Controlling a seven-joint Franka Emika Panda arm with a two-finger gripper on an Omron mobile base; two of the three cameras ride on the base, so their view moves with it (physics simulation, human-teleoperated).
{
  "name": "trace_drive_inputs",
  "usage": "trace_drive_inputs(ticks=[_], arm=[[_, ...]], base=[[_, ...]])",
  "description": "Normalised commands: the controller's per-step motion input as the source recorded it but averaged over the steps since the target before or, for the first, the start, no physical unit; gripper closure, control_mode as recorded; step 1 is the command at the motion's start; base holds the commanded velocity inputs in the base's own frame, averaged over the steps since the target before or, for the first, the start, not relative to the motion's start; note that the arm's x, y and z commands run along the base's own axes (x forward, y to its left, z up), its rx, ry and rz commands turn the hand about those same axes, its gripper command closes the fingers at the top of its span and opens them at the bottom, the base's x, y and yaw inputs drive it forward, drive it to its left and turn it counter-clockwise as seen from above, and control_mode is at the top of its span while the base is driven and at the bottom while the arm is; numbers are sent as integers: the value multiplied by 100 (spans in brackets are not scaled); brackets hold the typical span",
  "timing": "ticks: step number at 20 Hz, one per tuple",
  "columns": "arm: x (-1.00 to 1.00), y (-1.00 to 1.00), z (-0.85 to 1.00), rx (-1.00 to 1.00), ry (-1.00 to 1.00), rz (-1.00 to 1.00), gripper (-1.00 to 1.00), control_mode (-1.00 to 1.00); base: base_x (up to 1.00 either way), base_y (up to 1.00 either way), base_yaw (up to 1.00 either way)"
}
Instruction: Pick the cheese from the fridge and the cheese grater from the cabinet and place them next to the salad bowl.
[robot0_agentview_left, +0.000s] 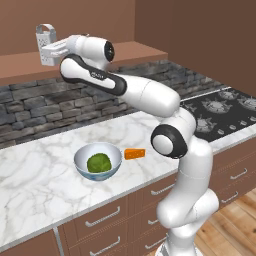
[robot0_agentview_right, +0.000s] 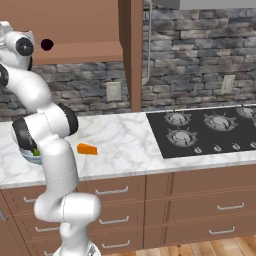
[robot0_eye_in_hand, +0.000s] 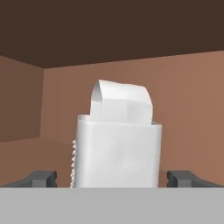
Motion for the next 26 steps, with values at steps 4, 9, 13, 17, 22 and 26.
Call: trace_drive_inputs(ticks=[4,9,13,17,22,26], arm=[[0,2,0,0,0,0,-100,-100],[1,1,-2,0,0,0,-100,-100],[3,0,0,0,2,0,-100,-100],[3,0,0,0,3,0,-100,-100],[5,0,0,0,3,0,-100,-100],[7,-16,-8,0,4,0,-100,-100]], base=[[0,0,0],[0,0,0],[0,0,0],[0,0,0],[0,0,0],[0,0,0]])
